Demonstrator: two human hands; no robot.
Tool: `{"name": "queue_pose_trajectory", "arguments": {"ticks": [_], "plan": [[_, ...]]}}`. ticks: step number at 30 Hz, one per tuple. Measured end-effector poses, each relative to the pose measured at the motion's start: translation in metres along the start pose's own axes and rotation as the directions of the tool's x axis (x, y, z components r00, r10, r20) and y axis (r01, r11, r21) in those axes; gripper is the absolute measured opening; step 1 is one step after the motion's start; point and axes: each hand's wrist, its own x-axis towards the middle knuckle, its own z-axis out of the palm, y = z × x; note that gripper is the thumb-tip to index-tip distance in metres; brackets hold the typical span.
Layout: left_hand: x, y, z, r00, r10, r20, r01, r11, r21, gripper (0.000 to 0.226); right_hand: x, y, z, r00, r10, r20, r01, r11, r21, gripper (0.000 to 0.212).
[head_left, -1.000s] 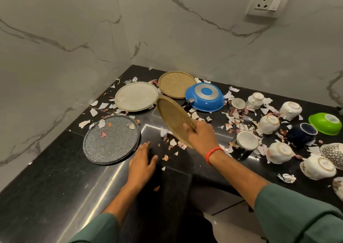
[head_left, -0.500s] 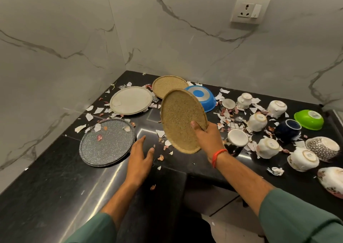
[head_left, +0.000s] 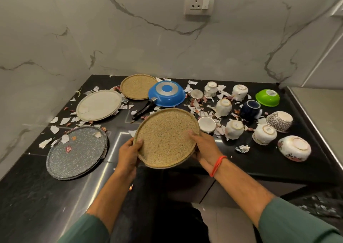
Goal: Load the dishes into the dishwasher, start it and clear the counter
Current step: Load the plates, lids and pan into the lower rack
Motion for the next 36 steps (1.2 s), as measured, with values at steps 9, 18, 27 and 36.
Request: {"name": "queue_pose_trajectory", "arguments": {"ticks": [9,18,27,36], "plan": [[-0.039,-0.013,0.057,0.975,0.019,0.223,-0.042,0.994,0.101,0.016,-0.035,-0.006,-0.105,1.0,0.001,-0.031,0.0,1.0,0.022,0.018],[-0.115,-0.046,0.173,0.841,-0.124,0.526,-0.052,0.95,0.308,0.049,-0.121,0.007,-0.283,0.98,-0.005,-0.198,0.044,0.981,0.19,0.022],[-0.199,-0.161,0.291,0.642,-0.347,0.684,-0.257,0.743,0.618,0.039,-0.239,0.06,-0.452,0.904,0.049,-0.426,0.099,0.943,0.318,0.02],[-0.279,-0.269,0.383,0.562,-0.548,0.62,-0.42,0.456,0.784,0.017,-0.318,0.132,-0.553,0.79,0.14,-0.597,0.083,0.94,0.33,0.022]]}}
